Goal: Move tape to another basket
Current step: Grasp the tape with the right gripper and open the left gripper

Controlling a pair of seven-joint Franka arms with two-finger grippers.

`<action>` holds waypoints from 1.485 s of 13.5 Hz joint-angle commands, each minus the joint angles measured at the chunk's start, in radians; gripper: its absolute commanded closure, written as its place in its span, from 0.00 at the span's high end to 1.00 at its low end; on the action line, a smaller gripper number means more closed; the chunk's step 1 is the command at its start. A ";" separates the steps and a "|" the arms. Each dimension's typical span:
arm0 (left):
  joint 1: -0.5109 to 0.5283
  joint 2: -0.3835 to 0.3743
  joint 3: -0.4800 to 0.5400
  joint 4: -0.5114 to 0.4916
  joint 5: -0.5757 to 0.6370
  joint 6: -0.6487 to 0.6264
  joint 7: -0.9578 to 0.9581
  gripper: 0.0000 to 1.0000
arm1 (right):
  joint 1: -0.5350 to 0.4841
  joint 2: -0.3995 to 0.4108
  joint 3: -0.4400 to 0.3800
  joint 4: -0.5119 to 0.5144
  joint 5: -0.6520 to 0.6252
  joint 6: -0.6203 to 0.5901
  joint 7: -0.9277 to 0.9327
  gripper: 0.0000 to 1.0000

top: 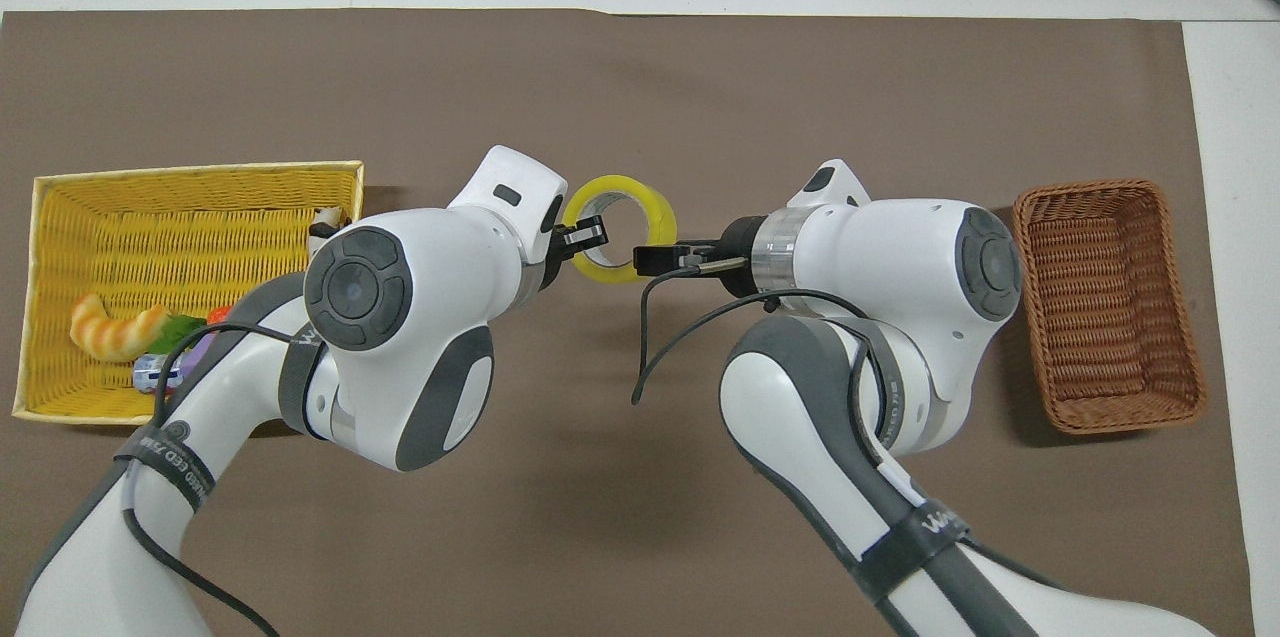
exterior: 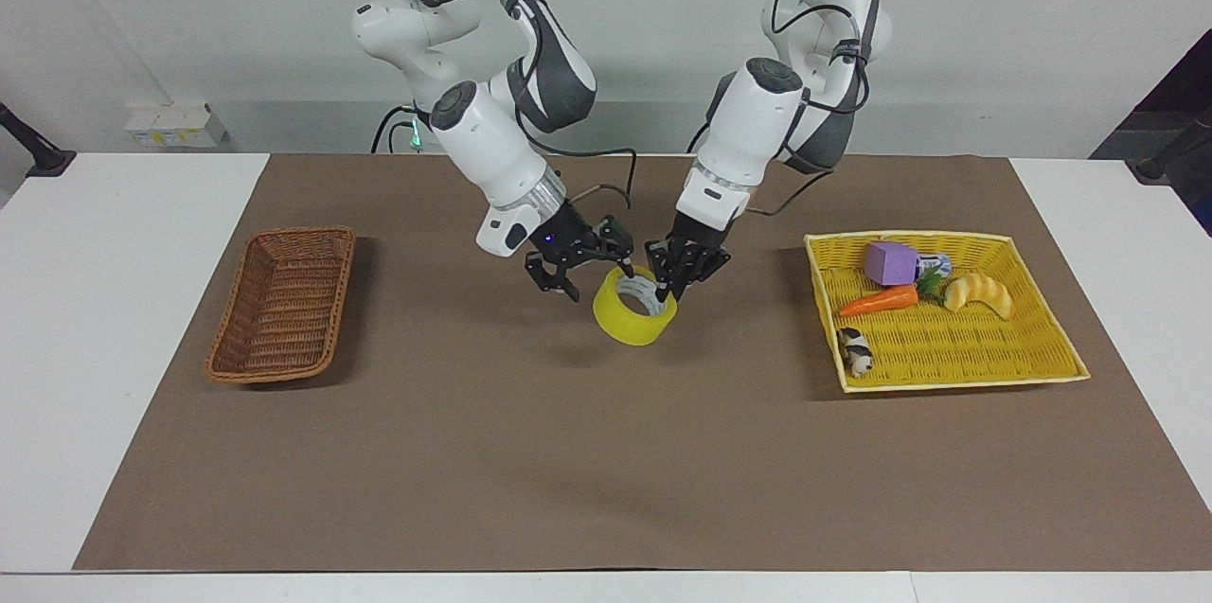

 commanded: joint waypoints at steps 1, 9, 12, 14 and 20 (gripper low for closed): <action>-0.040 0.015 0.019 0.031 -0.015 0.019 -0.037 0.00 | -0.010 0.039 -0.003 0.050 0.003 0.010 0.026 0.77; -0.062 0.015 0.019 0.028 -0.015 0.016 -0.065 0.00 | -0.016 0.042 -0.011 0.045 -0.019 0.047 0.035 0.00; -0.060 0.015 0.019 0.028 -0.015 0.016 -0.065 0.00 | -0.014 0.042 -0.011 0.042 -0.019 0.046 0.037 0.00; -0.060 0.015 0.019 0.028 -0.015 0.016 -0.065 0.00 | -0.011 0.041 -0.014 0.034 -0.020 0.043 0.044 0.00; -0.056 0.017 0.019 0.033 -0.015 0.016 -0.067 0.95 | -0.011 0.031 -0.015 0.011 -0.046 0.013 0.086 0.00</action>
